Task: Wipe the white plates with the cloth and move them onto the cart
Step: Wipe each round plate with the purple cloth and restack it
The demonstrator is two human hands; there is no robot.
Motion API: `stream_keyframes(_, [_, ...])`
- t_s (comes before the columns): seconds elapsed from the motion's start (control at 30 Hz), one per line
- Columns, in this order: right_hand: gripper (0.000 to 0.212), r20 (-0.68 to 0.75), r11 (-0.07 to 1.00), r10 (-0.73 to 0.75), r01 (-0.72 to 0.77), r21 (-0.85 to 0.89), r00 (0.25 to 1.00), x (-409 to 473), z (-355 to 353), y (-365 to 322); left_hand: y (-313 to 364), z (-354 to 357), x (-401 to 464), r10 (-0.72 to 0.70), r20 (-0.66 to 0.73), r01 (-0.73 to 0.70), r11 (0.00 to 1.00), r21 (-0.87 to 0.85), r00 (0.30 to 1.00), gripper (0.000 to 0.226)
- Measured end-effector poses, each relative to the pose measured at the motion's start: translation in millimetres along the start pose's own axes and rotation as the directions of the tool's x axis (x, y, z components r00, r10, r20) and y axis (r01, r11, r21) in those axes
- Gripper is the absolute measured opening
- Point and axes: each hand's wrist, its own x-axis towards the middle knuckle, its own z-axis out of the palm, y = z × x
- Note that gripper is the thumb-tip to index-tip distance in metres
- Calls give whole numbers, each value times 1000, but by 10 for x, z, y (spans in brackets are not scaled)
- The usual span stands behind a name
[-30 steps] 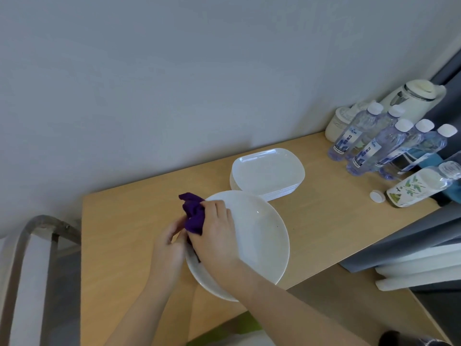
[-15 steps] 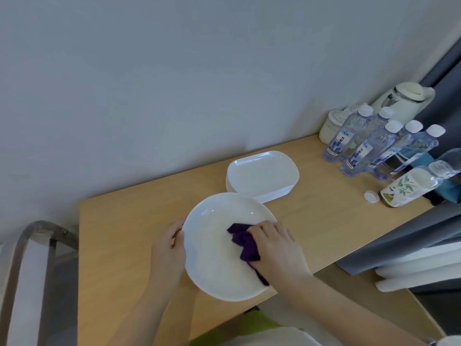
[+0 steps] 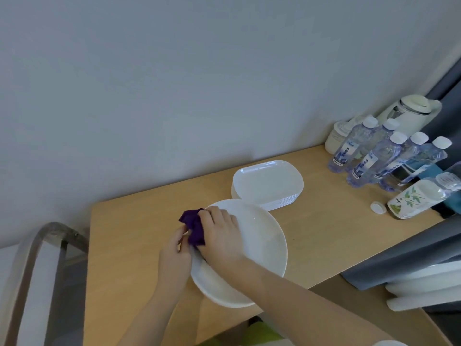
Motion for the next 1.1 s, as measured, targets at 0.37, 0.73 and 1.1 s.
stream_keyframes(0.37, [41, 94, 955, 27, 3, -297, 995, 64, -363, 670, 35, 6, -43, 7, 4, -7, 999, 53, 1000, 46])
stream_keyframes(0.73, [48, -119, 942, 258, -277, -191, 959, -232, -273, 676, 124, -23, -78, 48, 21, -49, 997, 64, 999, 72])
stream_keyframes(1.1, [28, 152, 964, 80, -115, 241, 985, -2, 17, 78, -3, -56, 16, -11, 36, 11, 1000, -3, 999, 38])
